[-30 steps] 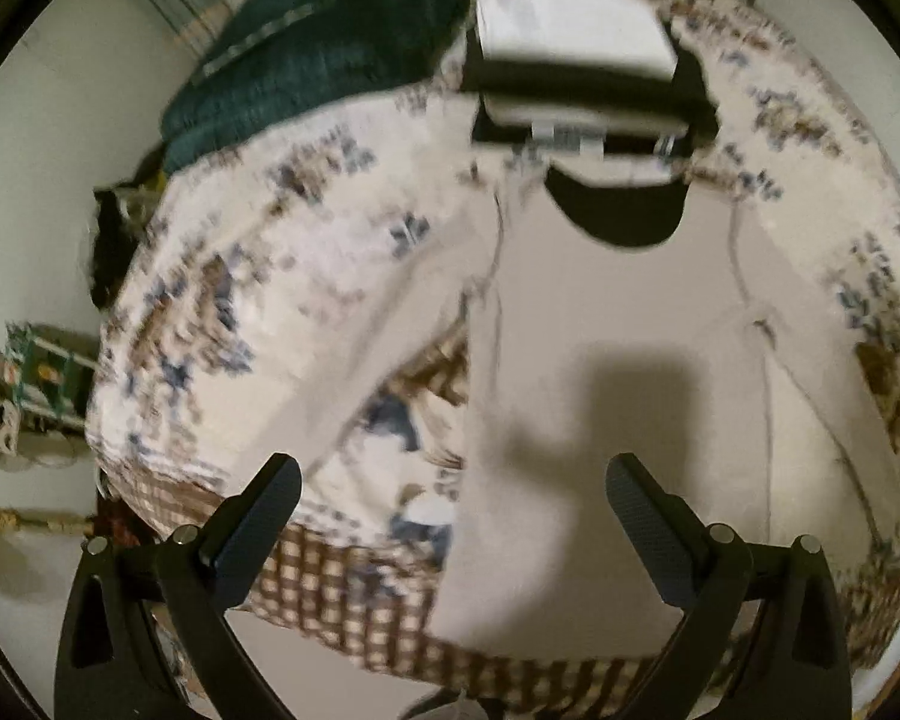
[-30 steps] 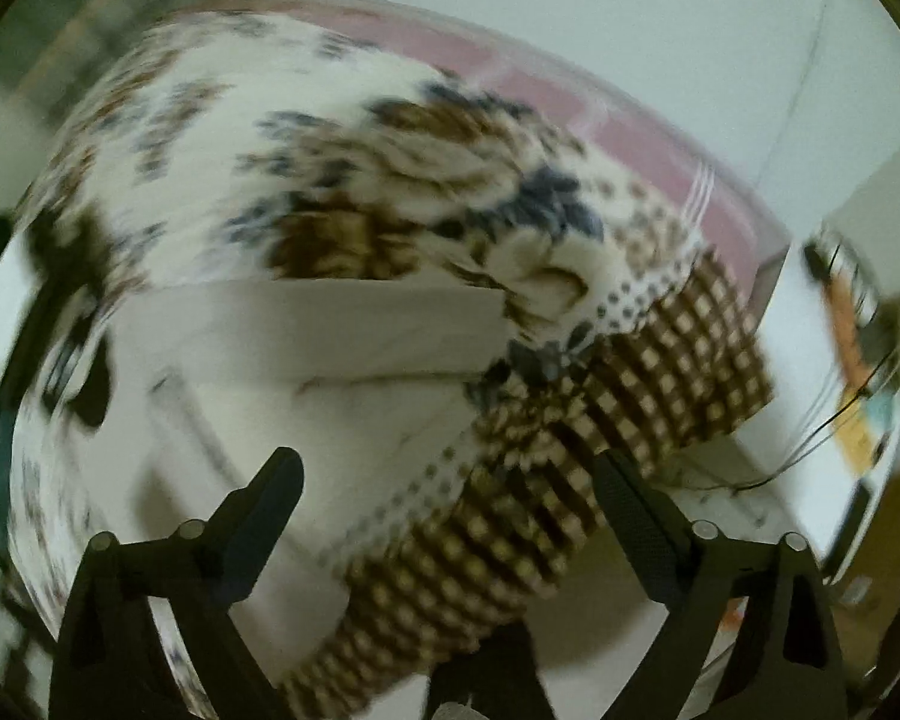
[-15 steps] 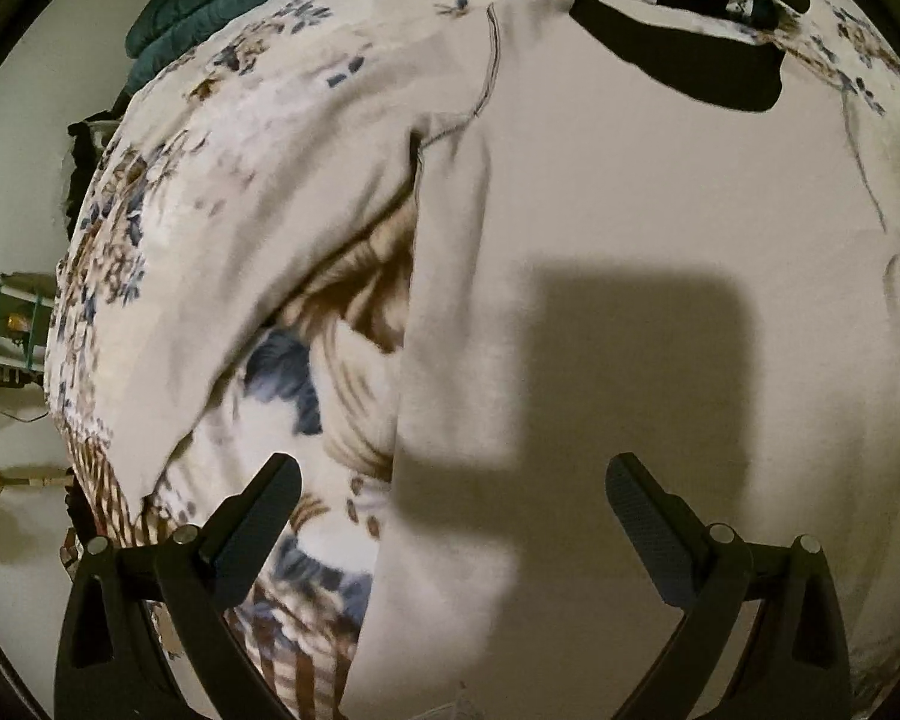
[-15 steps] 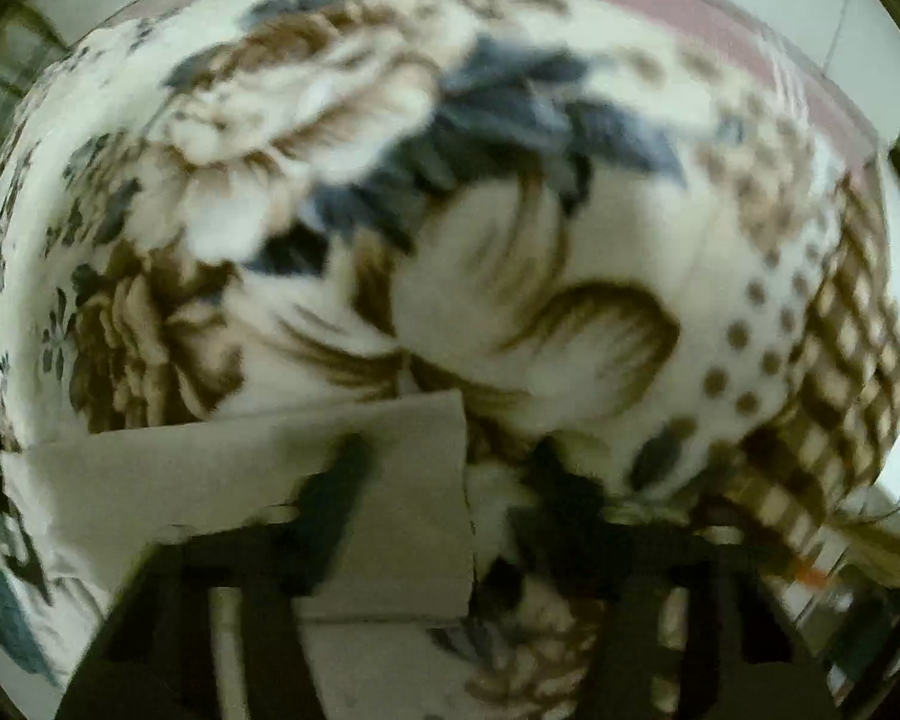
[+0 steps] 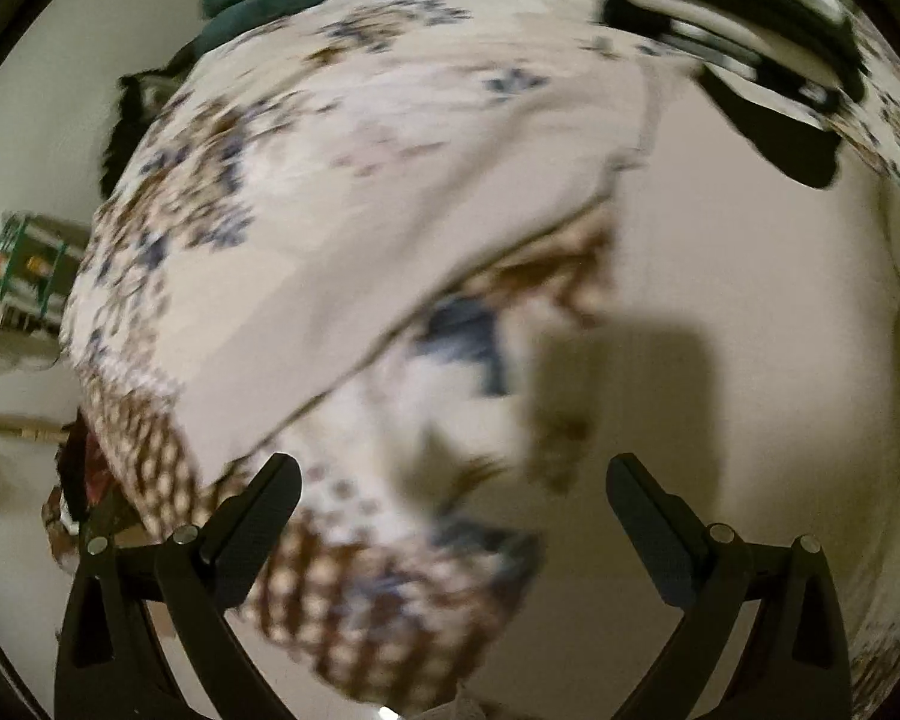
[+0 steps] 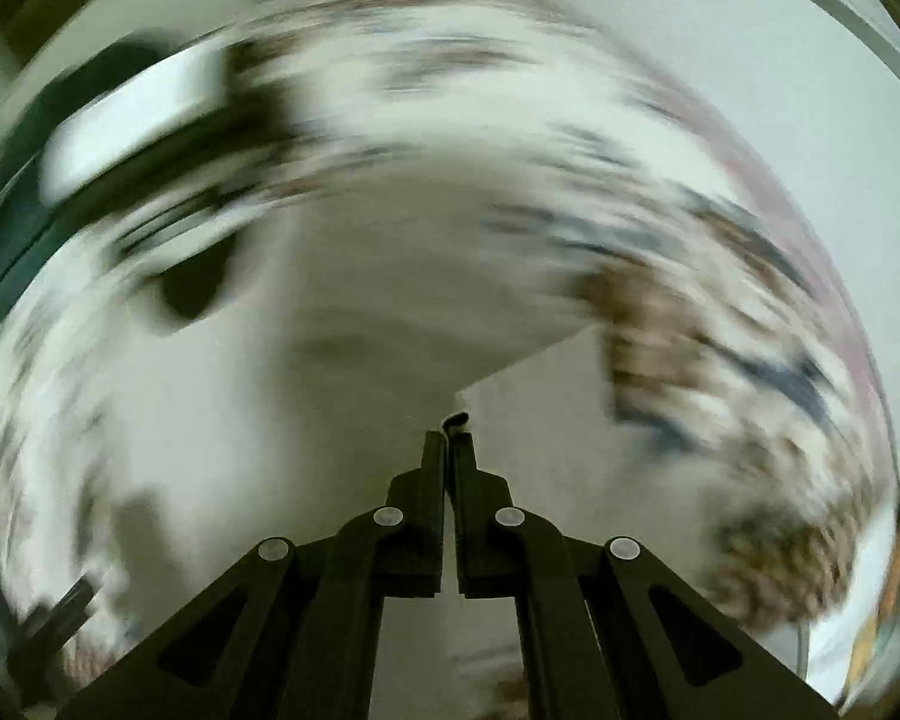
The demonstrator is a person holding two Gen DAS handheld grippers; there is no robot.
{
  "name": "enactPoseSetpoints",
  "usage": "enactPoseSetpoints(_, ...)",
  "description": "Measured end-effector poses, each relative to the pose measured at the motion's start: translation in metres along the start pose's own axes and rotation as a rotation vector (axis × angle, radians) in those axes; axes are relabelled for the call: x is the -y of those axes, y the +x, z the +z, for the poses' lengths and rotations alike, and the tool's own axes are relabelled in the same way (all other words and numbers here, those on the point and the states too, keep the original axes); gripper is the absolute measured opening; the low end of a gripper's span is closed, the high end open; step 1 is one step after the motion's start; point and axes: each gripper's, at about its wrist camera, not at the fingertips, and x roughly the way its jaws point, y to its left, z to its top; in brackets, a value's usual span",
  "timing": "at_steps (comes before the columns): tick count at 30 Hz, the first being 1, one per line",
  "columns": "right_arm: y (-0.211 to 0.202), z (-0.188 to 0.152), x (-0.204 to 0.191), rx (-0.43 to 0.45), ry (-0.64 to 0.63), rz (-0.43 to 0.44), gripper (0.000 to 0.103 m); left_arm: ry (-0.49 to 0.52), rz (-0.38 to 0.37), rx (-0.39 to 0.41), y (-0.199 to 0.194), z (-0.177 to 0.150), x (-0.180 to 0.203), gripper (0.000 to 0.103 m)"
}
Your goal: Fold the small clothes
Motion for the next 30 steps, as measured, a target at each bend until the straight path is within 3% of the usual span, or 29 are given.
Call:
enactPoseSetpoints(3, 0.020, -0.021, -0.111, -0.033, -0.274, 0.053, 0.002, -0.056, 0.037, -0.017, 0.003, -0.011, -0.037, 0.103)
enactPoseSetpoints(7, 0.062, -0.091, -0.213, -0.161, -0.549, 0.033, 0.002, -0.140, 0.103, -0.060, 0.020, -0.027, -0.088, 0.103)
enactPoseSetpoints(11, 0.094, -0.147, -0.239, -0.285, -0.637, 0.011, 0.002, -0.199, 0.137, -0.083, 0.031, -0.039, -0.122, 0.103)
enactPoseSetpoints(14, 0.100, -0.172, -0.246, -0.316, -0.707, -0.011, 0.002, -0.236, 0.141, -0.093, 0.042, -0.042, -0.141, 0.103)
enactPoseSetpoints(16, 0.106, -0.181, -0.244, -0.377, -0.687, 0.001, 0.004, -0.256, 0.136, -0.098, 0.045, -0.042, -0.152, 0.103)
enactPoseSetpoints(18, 0.114, -0.172, -0.231, -0.462, -0.583, 0.085, 0.012, -0.300, 0.094, -0.101, 0.048, -0.042, -0.166, 0.103)
enactPoseSetpoints(20, 0.112, -0.156, -0.211, -0.502, -0.458, 0.155, 0.056, -0.380, 0.001, -0.121, 0.056, -0.041, -0.187, 0.103)
enactPoseSetpoints(21, 0.109, -0.149, -0.203, -0.496, -0.412, 0.168, 0.063, -0.411, -0.039, -0.136, 0.060, -0.042, -0.192, 0.103)
enactPoseSetpoints(22, 0.106, -0.143, -0.193, -0.485, -0.370, 0.169, 0.064, -0.486, -0.110, -0.172, 0.071, -0.044, -0.208, 0.103)
enactPoseSetpoints(27, 0.109, -0.113, -0.143, -0.456, -0.234, 0.089, 0.064, -0.722, -0.280, -0.224, 0.112, -0.054, -0.251, 0.101)
enactPoseSetpoints(29, 0.113, -0.105, -0.119, -0.465, -0.163, 0.055, 0.064, -0.814, -0.346, -0.239, 0.135, -0.054, -0.264, 0.094)
enactPoseSetpoints(30, 0.116, -0.104, -0.111, -0.470, -0.129, 0.046, 0.064, -0.830, -0.364, -0.237, 0.140, -0.053, -0.265, 0.081)
